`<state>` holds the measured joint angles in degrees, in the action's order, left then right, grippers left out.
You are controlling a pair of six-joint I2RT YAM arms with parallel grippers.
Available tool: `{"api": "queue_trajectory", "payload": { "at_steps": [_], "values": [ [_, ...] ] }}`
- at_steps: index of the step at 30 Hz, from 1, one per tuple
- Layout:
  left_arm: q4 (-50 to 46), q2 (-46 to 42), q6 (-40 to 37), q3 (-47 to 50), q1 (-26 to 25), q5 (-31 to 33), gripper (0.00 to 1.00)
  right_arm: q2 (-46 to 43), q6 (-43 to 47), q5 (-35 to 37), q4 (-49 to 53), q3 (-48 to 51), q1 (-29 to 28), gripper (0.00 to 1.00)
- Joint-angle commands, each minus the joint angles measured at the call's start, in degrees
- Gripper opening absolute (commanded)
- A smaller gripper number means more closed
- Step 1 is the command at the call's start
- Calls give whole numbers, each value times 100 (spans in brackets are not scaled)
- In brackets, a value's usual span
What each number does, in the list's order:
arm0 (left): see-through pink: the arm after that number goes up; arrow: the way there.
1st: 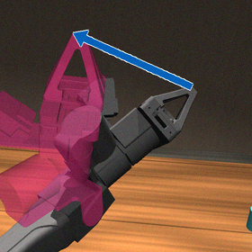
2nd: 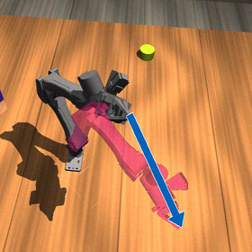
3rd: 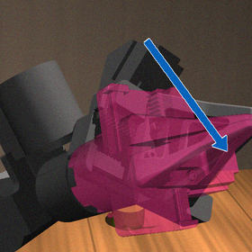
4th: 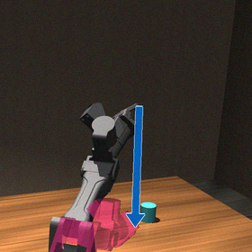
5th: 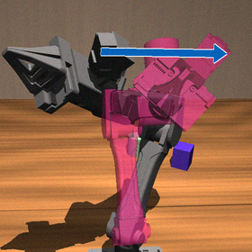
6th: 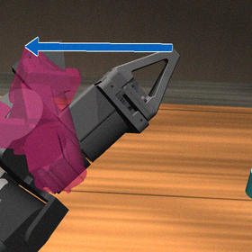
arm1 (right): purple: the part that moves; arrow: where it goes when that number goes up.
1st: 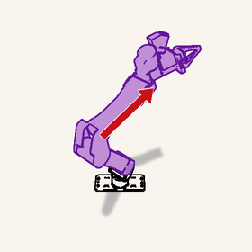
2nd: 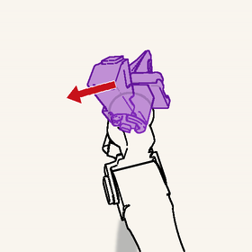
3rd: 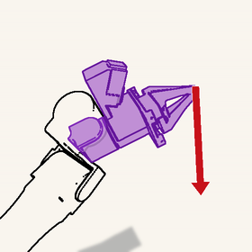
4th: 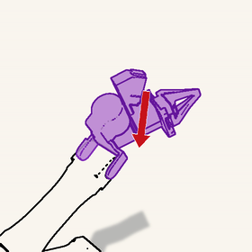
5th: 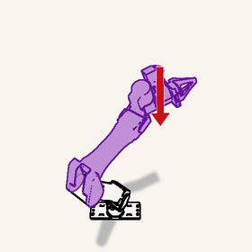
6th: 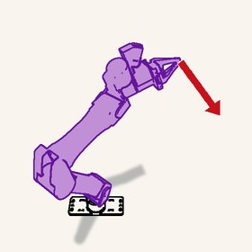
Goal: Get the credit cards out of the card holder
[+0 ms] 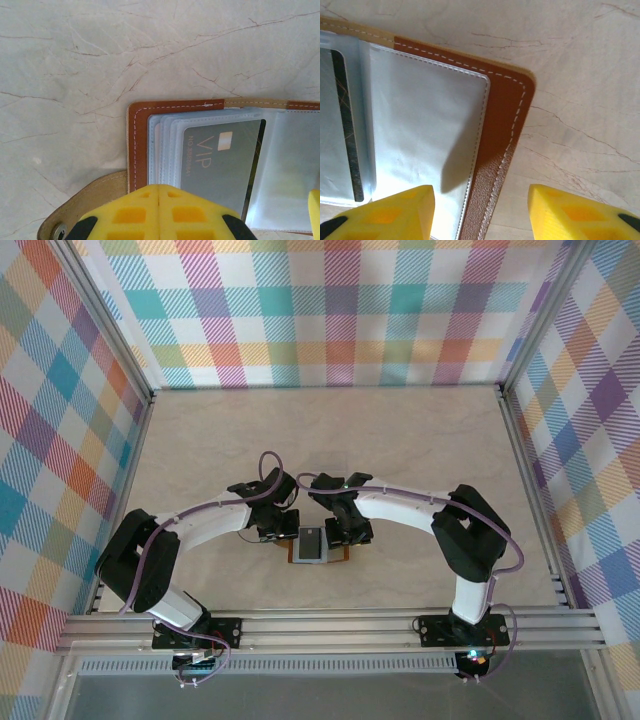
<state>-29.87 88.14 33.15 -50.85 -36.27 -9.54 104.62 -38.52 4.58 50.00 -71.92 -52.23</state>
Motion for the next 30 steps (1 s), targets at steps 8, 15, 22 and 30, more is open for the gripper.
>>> {"api": "queue_trajectory", "payload": {
  "at_steps": [8, 15, 22, 30],
  "values": [
    [200, 120, -87, 242, 113, -363, 7, -209, -77, 138, 183, 108, -40, 45],
    [416, 30, 58, 478, 112, -437, 6, -625, -58, -88, 126, 14, -41, 39],
    [532, -63, 126, 636, 116, -423, 6, -973, -50, -577, -375, -59, -29, 38],
    [552, -403, 306, 604, 112, -424, 6, -659, -510, -2272, -2125, 503, 286, 30]
  ]
}}
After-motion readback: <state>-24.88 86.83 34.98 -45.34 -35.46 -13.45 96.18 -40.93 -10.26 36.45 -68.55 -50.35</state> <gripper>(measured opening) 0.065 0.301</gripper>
